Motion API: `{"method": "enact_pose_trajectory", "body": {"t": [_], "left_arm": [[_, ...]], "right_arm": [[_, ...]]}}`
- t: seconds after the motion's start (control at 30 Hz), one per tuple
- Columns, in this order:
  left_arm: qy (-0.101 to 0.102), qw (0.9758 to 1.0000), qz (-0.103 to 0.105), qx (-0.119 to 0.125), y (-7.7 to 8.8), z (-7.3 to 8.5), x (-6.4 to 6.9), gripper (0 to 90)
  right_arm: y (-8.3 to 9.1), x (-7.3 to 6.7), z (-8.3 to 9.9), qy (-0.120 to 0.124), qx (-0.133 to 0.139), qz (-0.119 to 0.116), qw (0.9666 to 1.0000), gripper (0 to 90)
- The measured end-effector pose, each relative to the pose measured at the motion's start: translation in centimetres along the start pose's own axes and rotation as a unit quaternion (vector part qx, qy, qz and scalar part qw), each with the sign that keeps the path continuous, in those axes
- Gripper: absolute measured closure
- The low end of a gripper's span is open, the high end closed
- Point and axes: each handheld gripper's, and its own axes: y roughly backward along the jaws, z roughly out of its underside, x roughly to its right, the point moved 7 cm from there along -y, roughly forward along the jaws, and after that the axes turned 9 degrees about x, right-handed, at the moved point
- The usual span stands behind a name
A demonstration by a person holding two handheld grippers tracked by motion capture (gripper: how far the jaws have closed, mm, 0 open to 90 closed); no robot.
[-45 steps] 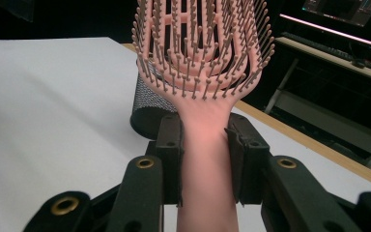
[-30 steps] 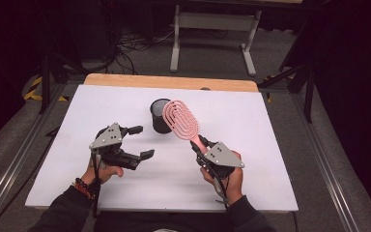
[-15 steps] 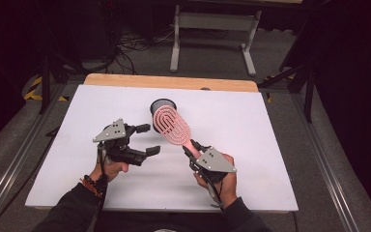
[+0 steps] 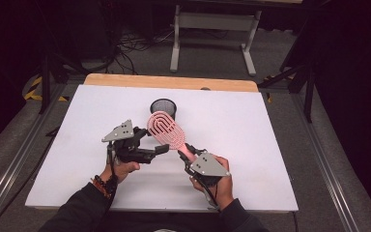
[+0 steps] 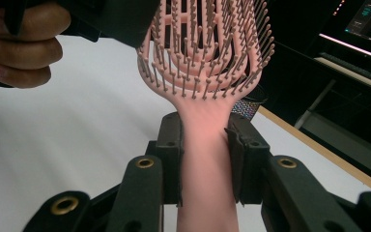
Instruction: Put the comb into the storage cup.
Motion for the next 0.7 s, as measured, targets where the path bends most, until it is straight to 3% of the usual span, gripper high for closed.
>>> {"method": "enact_pose_trajectory", "body": {"t": [0.27,0.47,0.7], "left_arm": [[0.012,0.9998,0.002,0.015,0.0,-0.2,0.1,32.2],[0.027,0.9992,-0.007,0.029,0.3,-0.2,-0.3,42.1],[0.032,0.9989,0.003,0.034,0.3,-0.3,0.0,50.1]], "right_arm": [[-0.2,-0.5,0.3,0.011,-0.002,0.000,0.9999,69.5],[-0.4,-0.9,0.7,0.018,-0.008,-0.002,0.9998,69.5],[-0.6,-1.2,1.0,0.025,-0.016,-0.003,0.9995,69.4]]}}
